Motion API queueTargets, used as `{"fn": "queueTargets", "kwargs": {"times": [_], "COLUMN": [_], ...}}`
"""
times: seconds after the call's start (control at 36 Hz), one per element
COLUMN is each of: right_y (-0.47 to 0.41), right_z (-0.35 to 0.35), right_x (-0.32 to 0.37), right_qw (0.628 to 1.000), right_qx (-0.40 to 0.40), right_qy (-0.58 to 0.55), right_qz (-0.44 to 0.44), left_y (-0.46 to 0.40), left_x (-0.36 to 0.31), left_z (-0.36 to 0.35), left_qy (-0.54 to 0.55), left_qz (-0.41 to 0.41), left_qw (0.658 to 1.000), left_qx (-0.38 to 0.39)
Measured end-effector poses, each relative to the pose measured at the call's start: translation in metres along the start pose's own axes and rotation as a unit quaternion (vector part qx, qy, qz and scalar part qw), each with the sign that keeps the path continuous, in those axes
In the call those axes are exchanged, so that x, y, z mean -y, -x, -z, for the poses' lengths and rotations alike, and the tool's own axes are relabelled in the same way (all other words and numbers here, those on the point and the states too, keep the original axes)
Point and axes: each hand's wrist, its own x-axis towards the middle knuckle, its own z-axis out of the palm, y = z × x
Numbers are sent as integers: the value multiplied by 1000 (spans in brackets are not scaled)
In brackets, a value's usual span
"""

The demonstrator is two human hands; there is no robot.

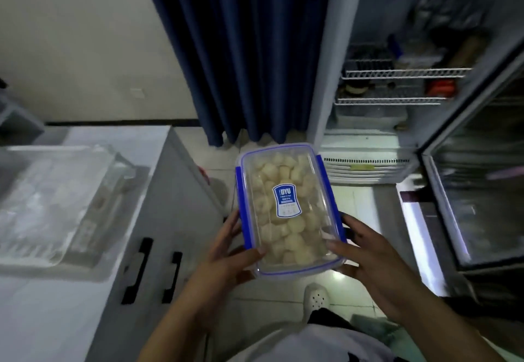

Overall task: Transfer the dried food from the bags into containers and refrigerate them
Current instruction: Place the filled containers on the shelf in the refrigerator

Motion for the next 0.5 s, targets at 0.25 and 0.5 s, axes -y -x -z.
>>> {"fn": "queueTargets", "kwargs": {"times": [0.25,0.5], "right_y": [-35,-105], "right_z": [131,197], "right_x": [37,75], "right_qw": [997,991], "right_qx": [-63,-121], "right_qy": [-36,-52], "right_qz": [29,35], "left_y": [-102,-213], "left_x": [-25,-53], "left_z": [-138,-193], "left_qy": [-56,-93], "left_qz": [15,16], "left_qw": [998,994], "left_qx": [36,52]}}
